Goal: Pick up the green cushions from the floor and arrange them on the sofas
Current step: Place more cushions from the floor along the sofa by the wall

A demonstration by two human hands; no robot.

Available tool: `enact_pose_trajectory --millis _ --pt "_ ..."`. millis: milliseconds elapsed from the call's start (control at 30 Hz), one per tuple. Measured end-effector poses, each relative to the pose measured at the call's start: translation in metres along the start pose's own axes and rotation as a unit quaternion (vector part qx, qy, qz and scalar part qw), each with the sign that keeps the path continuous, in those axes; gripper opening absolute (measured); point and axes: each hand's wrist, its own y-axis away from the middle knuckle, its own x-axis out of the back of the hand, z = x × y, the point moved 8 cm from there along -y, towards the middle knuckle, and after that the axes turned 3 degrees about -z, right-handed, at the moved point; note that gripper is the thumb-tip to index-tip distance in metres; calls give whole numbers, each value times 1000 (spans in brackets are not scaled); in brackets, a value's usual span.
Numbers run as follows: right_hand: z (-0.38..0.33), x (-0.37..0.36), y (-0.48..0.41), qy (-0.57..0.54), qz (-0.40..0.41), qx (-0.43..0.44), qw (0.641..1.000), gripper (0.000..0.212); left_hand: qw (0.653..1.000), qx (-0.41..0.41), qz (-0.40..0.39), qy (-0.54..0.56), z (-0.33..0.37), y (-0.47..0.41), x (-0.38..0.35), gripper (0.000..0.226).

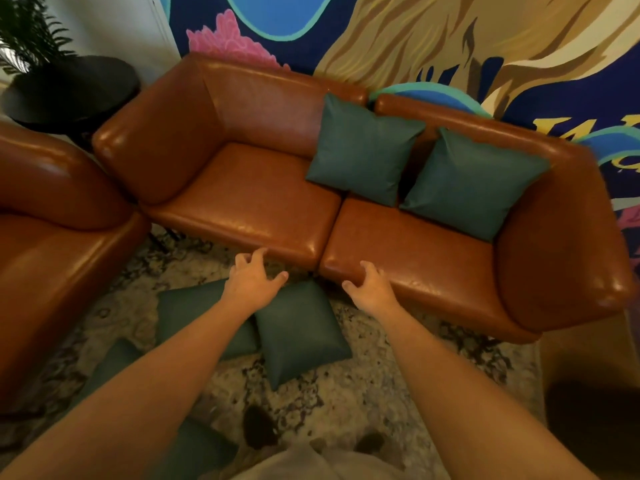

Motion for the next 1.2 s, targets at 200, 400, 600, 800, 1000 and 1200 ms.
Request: enact_pose_trajectory --millis 200,400,600,800,1000,1200 --pt "5 -55 -18 12 -18 -53 998 79 999 13 -27 -36 -63 -34 16 85" --pt "12 -90 -41 32 -44 -86 995 81 995 42 -68 -57 -97 -61 0 83" --pt "26 -117 -83 46 -76 -89 992 85 993 62 -88 -49 -113 -99 -34 83" --pt "62 -146 -155 89 -78 -81 990 86 990 75 -98 -69 -129 -164 -87 84" --pt "125 -194 -224 87 -85 -129 984 97 987 106 -107 -51 -169 -227 -165 85" --pt "205 -271 -300 60 -97 -156 981 106 981 121 -145 -34 -237 -277 -279 87"
